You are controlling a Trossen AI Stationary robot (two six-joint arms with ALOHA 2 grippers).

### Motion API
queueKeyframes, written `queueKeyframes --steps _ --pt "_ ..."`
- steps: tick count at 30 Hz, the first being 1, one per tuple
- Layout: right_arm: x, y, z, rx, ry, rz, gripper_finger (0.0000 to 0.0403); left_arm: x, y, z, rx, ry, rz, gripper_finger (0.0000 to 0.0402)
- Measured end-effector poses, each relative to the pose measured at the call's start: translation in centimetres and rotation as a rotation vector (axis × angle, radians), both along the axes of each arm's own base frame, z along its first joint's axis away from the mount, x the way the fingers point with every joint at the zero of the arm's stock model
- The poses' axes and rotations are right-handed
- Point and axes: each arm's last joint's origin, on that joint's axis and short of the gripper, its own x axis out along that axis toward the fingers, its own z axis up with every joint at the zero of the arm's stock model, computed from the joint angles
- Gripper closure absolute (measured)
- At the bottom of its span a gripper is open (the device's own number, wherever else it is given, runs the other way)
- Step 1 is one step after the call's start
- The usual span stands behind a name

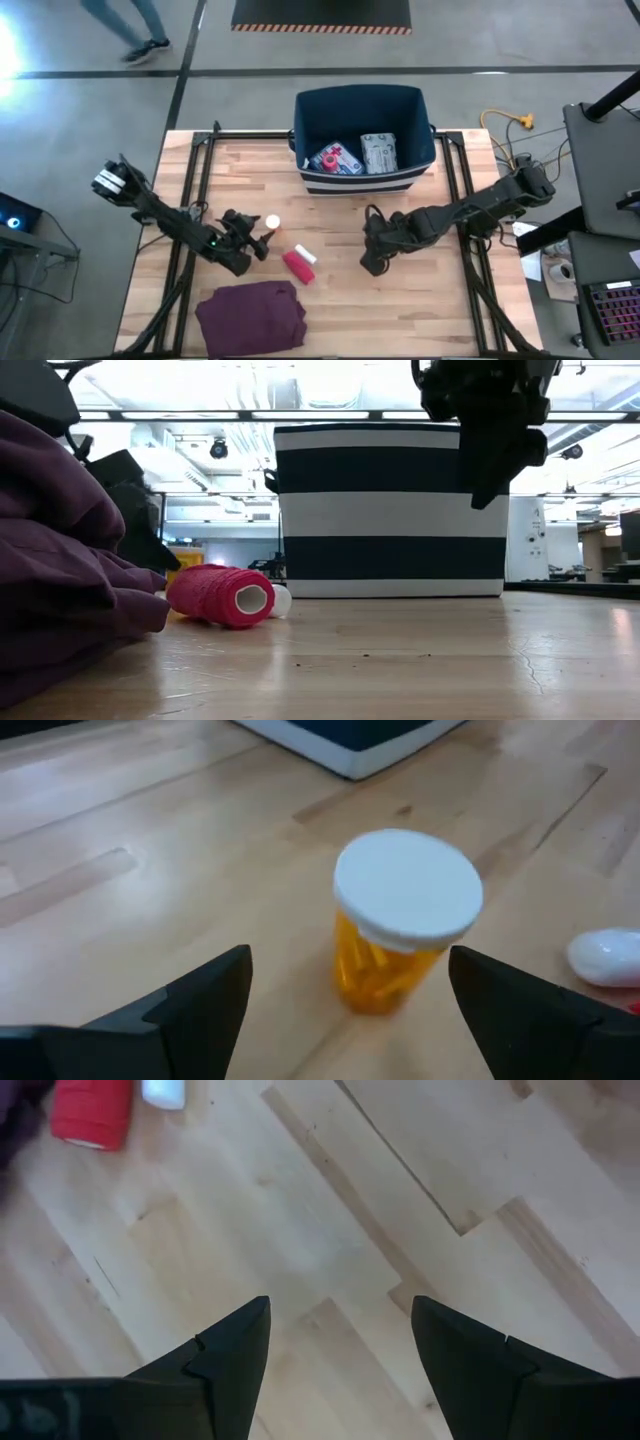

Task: Pick & place medical supplies in basket/bin
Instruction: Put the orange pill bottle into the blue bin

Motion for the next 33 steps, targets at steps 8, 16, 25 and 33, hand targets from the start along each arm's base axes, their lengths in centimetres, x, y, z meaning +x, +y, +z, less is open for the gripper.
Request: queueKeyframes --steps 8,16,25,33 --pt "0.3 -1.3 -0.1 0.036 0.018 -0.009 0.017 1.5 -0.7 -1.3 0.061 -0.014 -0.015 0.0081" --pt "0.4 -1.5 0.0 0.046 0.021 -0.012 0.017 2.7 0.2 -2.4 0.109 -0.02 0.074 0.0081" --pt "0.3 -1.5 0.0 0.053 0.023 -0.012 0.017 4.0 1.1 -2.7 0.119 0.026 0.105 0.0088" --pt "0.3 -1.5 0.0 0.05 0.024 -0.008 0.017 3.9 1.2 -2.7 0.136 0.044 0.093 0.0145"
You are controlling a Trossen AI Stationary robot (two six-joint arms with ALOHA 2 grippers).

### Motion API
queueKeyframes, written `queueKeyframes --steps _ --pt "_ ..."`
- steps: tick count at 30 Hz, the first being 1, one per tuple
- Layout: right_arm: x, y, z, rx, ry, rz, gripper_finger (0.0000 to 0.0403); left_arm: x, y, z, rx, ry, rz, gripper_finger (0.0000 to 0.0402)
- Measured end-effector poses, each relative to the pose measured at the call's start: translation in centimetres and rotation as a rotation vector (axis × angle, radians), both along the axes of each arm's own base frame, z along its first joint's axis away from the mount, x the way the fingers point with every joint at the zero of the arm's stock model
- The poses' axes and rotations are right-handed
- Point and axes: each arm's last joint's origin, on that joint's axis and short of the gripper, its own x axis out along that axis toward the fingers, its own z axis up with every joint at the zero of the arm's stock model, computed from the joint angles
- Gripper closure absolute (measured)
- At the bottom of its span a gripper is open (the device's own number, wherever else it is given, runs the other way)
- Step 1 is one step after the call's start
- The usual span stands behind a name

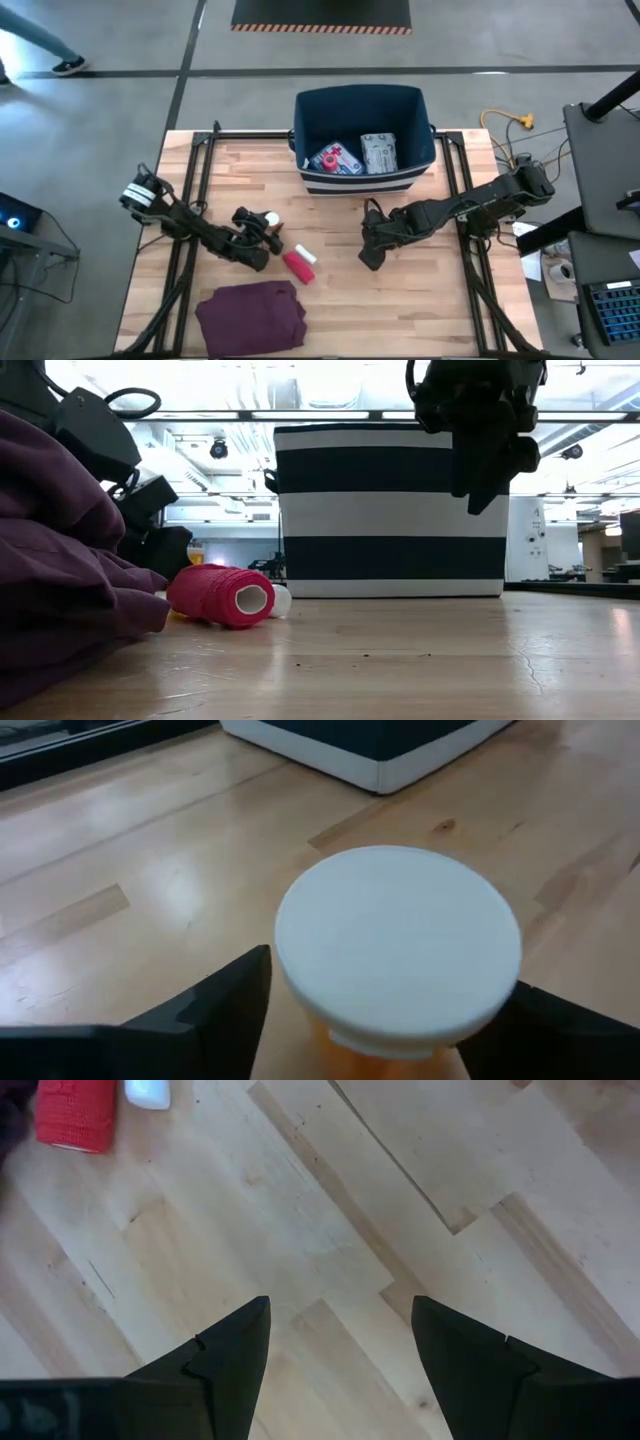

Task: Pick & place medical supplies in basket/bin
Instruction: Put the orange pill bottle into the blue bin

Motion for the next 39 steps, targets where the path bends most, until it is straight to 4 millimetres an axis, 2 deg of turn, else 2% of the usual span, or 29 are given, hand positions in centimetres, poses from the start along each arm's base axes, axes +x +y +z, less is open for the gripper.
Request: queueKeyframes --steps 10,13,16,18,21,27,31,34,37,39 --pt "-0.1 0.0 0.0 -0.008 0.007 0.013 0.017 0.0 0.0 0.4 -0.01 -0.017 -0.002 0.0234" --pt "-0.1 0.0 0.0 -0.011 0.008 0.012 0.017 0.1 0.0 1.2 0.002 -0.035 -0.01 0.0246" --pt "-0.2 -0.1 0.1 -0.015 0.001 0.011 0.0172 0.6 -0.1 2.8 0.024 -0.053 -0.039 0.0246" --pt "-0.3 -0.1 0.4 -0.017 -0.011 0.008 0.0174 1.0 -0.1 4.5 0.06 -0.058 -0.07 0.0243" --pt "-0.7 -0.2 1.2 -0.036 -0.043 -0.023 0.0177 1.7 0.1 8.2 0.147 -0.081 -0.103 0.0242" --pt "-3.4 0.1 3.9 -0.088 -0.122 -0.12 0.0179 1.8 2.9 18.2 0.292 -0.196 -0.06 0.0242" --pt "-5.9 0.7 5.2 -0.13 -0.139 -0.201 0.0179 2.0 6.3 24.6 0.323 -0.321 -0.162 0.0242" --pt "-7.3 1.1 5.4 -0.141 -0.148 -0.256 0.0179 3.6 9.6 28.0 0.385 -0.351 -0.271 0.0242" --pt "-7.8 1.6 4.9 -0.141 -0.153 -0.302 0.0179 6.5 13.6 29.6 0.377 -0.301 -0.319 0.0242" --pt "-7.9 1.9 4.6 -0.144 -0.155 -0.319 0.0179 9.1 16.5 29.3 0.323 -0.203 -0.338 0.0242"
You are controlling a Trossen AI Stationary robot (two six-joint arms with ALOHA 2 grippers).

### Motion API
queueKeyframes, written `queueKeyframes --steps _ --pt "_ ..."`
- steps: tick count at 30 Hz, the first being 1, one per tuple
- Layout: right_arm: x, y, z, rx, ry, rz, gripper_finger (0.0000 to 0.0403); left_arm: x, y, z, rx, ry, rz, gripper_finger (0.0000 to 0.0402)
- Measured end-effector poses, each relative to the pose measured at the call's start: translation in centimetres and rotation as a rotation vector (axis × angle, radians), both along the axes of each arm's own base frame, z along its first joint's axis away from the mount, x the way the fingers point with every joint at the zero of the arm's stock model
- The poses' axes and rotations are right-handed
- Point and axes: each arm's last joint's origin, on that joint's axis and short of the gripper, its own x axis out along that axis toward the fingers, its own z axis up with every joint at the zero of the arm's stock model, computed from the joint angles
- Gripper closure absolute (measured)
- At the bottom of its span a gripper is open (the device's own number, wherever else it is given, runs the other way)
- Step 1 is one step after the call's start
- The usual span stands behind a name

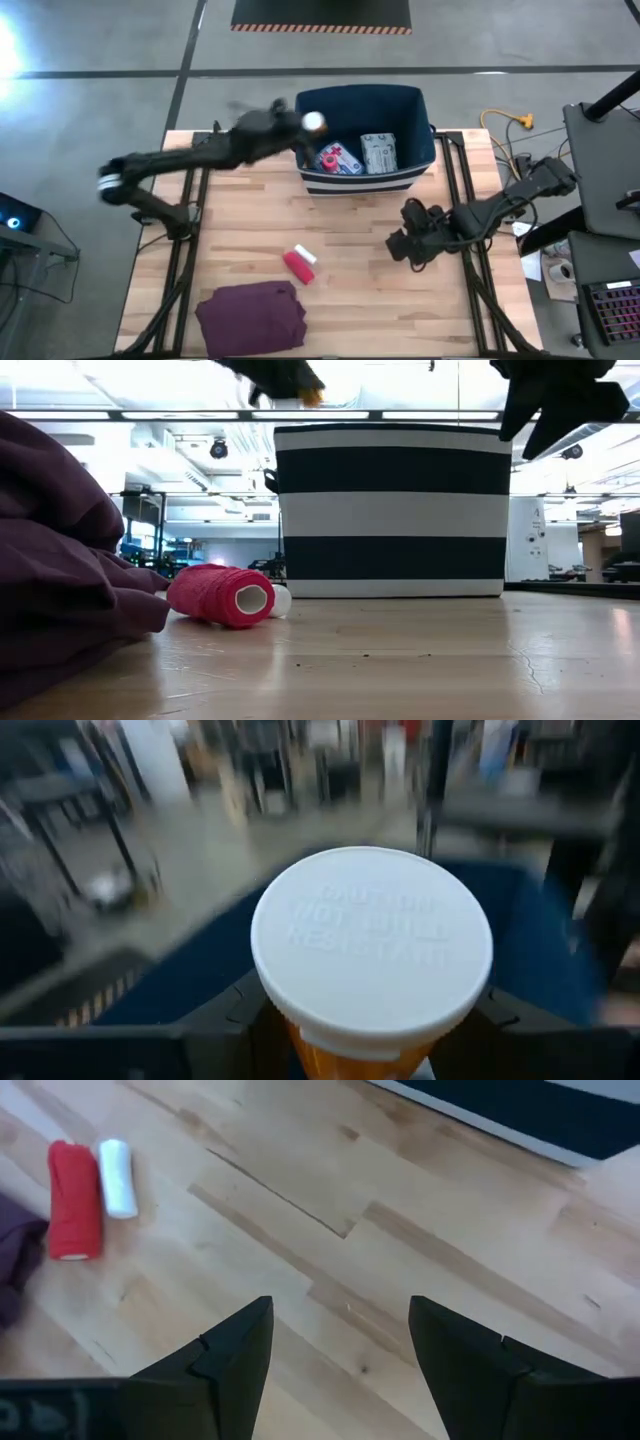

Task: Pick & place medical supplies in basket/bin
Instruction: Put the orange pill bottle into the blue bin, then put the white rolled gauze into the blue bin

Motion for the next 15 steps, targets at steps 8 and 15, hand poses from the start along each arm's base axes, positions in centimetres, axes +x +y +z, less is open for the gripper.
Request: queueKeyframes --steps 8,15 --pt "1.1 1.8 -1.3 -0.005 0.043 0.024 0.0179 8.6 6.3 -1.5 -0.206 0.338 0.013 0.0217" --pt "1.4 3.2 -1.4 0.003 0.061 0.068 0.0179 10.2 6.2 0.3 -0.16 0.61 0.019 0.0144"
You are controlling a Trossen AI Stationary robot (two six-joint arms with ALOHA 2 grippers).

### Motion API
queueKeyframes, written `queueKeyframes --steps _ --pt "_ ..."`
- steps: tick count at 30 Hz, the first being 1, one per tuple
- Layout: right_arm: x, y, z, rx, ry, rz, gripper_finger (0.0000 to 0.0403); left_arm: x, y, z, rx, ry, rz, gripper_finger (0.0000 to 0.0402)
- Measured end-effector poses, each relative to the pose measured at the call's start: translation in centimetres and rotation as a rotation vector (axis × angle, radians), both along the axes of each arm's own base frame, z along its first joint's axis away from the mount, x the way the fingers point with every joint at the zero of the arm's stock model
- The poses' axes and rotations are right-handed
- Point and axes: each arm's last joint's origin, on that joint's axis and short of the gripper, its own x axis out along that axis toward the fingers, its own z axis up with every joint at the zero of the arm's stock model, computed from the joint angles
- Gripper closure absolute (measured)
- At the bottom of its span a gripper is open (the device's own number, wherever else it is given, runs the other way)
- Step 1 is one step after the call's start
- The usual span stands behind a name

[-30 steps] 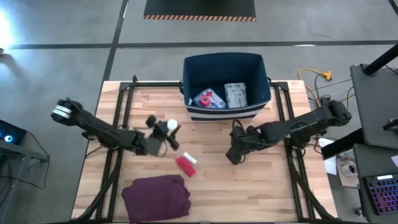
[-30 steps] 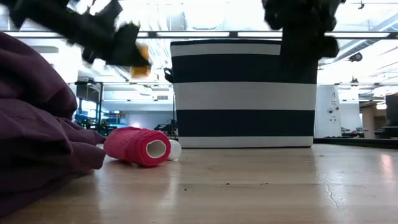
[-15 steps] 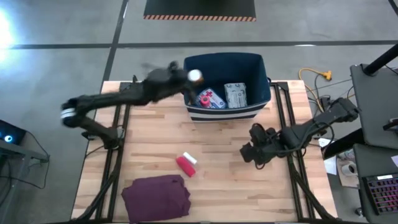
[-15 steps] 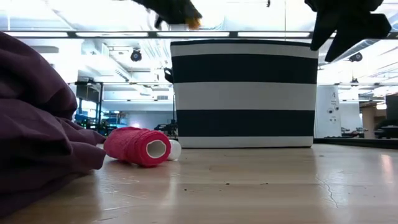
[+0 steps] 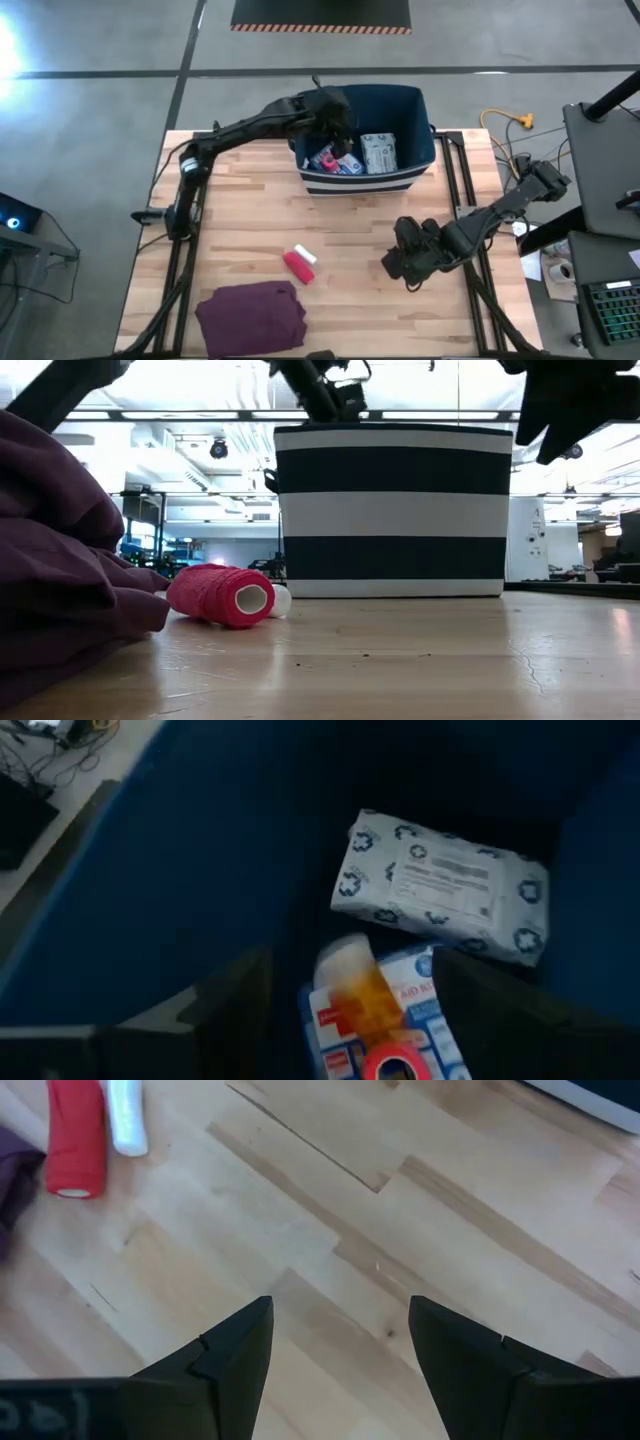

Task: Pick & place medical supplies in basket/bin
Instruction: Put the white rolled gauze into the blue bin

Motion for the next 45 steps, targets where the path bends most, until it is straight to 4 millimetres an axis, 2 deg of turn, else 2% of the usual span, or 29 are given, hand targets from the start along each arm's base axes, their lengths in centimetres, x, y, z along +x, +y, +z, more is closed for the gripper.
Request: queueKeyframes --steps 3,6,10,12,15,17,20,23,26,30,34,37,41,45 --pt "-0.1 0.1 0.0 -0.002 0.001 0.008 0.0179 -1.0 -1.0 1.9 -0.002 0.015 -0.017 0.013" --pt "-0.3 0.1 0.2 -0.001 -0.005 0.018 0.0179 -3.3 -2.9 3.6 -0.012 0.064 -0.047 0.0126" --pt "-0.3 0.1 0.4 -0.001 -0.014 0.043 0.0179 -8.0 -7.3 5.7 -0.045 0.067 -0.1 0.0125" --pt "0.0 0.3 0.4 -0.001 -0.037 0.086 0.0179 -10.7 -10.0 5.7 -0.082 0.044 -0.125 0.0125" --pt "1.3 0.8 0.5 -0.001 -0.105 0.197 0.0179 -14.9 -13.8 4.2 -0.181 -0.051 -0.106 0.0125" --pt "2.4 1.1 0.2 0.006 -0.136 0.281 0.0179 -17.5 -15.8 2.3 -0.248 -0.171 -0.036 0.0124" --pt "4.3 0.5 -1.0 0.004 -0.134 0.339 0.0179 -20.9 -18.3 -1.7 -0.356 -0.369 0.064 0.0124" --pt "6.8 -0.4 -2.3 0.048 -0.148 0.407 0.0179 -23.0 -20.3 -6.2 -0.499 -0.535 0.087 0.0124" --pt "9.7 -1.2 -3.7 0.118 -0.217 0.471 0.0179 -24.4 -21.6 -9.6 -0.605 -0.668 0.107 0.0126" --pt "13.0 -1.9 -5.1 0.1 -0.201 0.484 0.0179 -25.5 -22.4 -12.1 -0.612 -0.733 0.14 0.0134" --pt "16.3 -1.8 -5.7 0.053 -0.185 0.533 0.0179 -25.7 -22.5 -12.7 -0.585 -0.72 0.133 0.0143" --pt "18.6 -2.0 -7.1 0.034 -0.124 0.544 0.0179 -25.5 -22.6 -13.2 -0.532 -0.68 0.105 0.0147" --pt "21.1 -2.2 -9.5 0.024 -0.054 0.535 0.0179 -25.5 -22.6 -13.1 -0.503 -0.669 0.084 0.0148" --pt "22.9 -2.2 -10.8 0.025 -0.032 0.532 0.0179 -25.6 -22.6 -13.2 -0.499 -0.666 0.082 0.0148"
